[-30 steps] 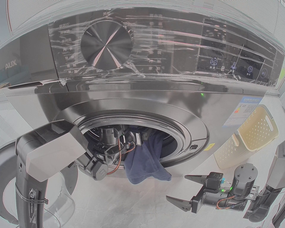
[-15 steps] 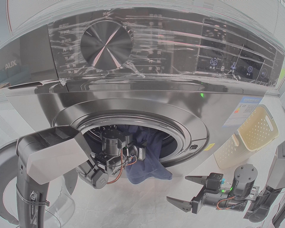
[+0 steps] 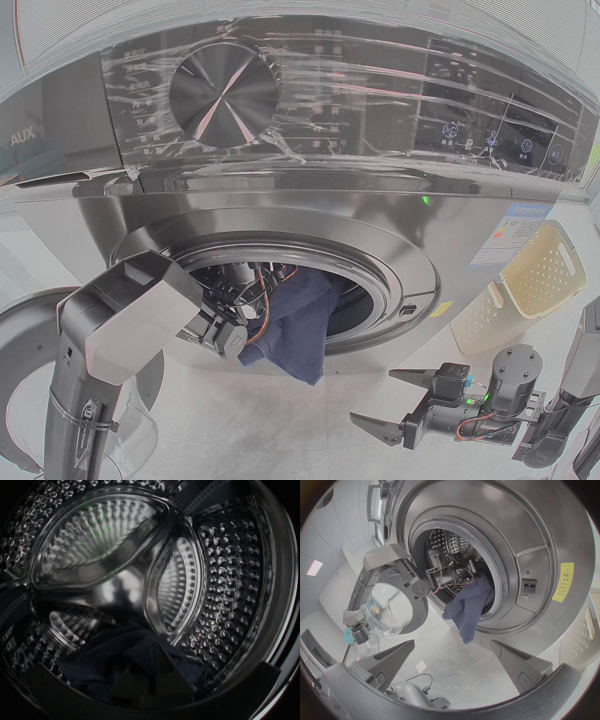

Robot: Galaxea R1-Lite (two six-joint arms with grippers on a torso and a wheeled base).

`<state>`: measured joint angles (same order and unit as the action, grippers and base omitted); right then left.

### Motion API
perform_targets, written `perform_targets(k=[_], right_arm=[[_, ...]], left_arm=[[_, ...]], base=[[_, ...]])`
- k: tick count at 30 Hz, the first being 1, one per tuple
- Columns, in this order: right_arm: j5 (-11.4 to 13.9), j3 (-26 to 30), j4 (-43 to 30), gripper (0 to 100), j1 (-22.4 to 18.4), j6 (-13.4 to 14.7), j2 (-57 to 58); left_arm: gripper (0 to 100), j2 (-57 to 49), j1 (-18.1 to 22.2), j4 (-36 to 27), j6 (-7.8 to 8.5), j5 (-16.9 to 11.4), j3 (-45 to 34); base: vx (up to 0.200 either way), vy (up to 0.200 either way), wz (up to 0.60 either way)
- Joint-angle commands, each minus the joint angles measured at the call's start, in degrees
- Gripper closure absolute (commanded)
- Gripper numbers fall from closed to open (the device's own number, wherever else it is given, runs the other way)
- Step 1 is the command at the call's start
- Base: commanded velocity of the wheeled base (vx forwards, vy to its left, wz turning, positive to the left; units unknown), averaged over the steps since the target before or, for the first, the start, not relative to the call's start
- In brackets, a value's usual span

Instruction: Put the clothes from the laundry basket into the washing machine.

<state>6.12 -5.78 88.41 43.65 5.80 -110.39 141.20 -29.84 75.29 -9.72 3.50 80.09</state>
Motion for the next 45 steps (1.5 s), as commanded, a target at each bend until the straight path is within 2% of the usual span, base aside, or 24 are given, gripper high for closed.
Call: perform_targets(k=[1, 3, 4, 9, 18, 23, 28, 29, 38, 42, 43, 45], right_arm=[[0.0, 0.0, 0.0, 0, 0.0, 0.0, 0.0], [0.0, 0.0, 0.0, 0, 0.0, 0.0, 0.0], [0.0, 0.1, 0.0, 0, 0.0, 0.0, 0.0], [0.0, 0.1, 0.0, 0, 0.0, 0.0, -0.1], [0.0, 0.2, 0.0, 0, 0.0, 0.1, -0.5], [0.0, 0.2, 0.0, 0, 0.0, 0.1, -0.5], [0.0, 0.2, 0.0, 0, 0.0, 0.1, -0.4], [0.0, 0.2, 0.0, 0, 0.0, 0.0, -0.4], [0.0, 0.0, 0.0, 0, 0.0, 0.1, -0.4], [0.0, 0.0, 0.0, 0, 0.0, 0.1, -0.4], [0.0, 0.0, 0.0, 0, 0.0, 0.1, -0.4], [0.0, -0.1, 0.0, 0, 0.0, 0.1, -0.4]], left_arm=[[100, 4.3, 1.5, 1.4, -0.30, 1.9, 6.0], [100, 3.5, 1.6, 1.4, -0.30, 2.4, 4.3], [0, 3.2, 1.6, 1.4, -0.30, 2.4, 3.8], [0, -1.9, -0.1, -0.3, -0.39, 1.3, -6.4], [0, -8.6, -5.4, -8.3, 0.22, -0.5, -21.5], [0, -8.6, -6.4, -9.5, 1.63, -1.4, -24.6], [0, -7.3, -5.8, -10.9, 1.81, -1.2, -24.7], [100, -6.7, -5.6, -11.3, 1.81, -1.2, -24.3], [100, -6.5, -3.5, -11.7, 1.54, -0.7, -19.7], [100, -5.1, -2.7, -10.7, 1.10, 0.5, -14.6], [100, -3.7, -1.9, -9.5, 0.58, 2.5, -9.9], [100, -2.2, -1.4, -8.4, -0.57, 3.0, -5.9]], base=[[0.000, 0.000, 0.00], [0.000, 0.000, 0.00], [0.000, 0.000, 0.00], [0.000, 0.000, 0.00], [0.000, 0.000, 0.00], [0.000, 0.000, 0.00], [0.000, 0.000, 0.00], [0.000, 0.000, 0.00], [0.000, 0.000, 0.00], [0.000, 0.000, 0.00], [0.000, 0.000, 0.00], [0.000, 0.000, 0.00]])
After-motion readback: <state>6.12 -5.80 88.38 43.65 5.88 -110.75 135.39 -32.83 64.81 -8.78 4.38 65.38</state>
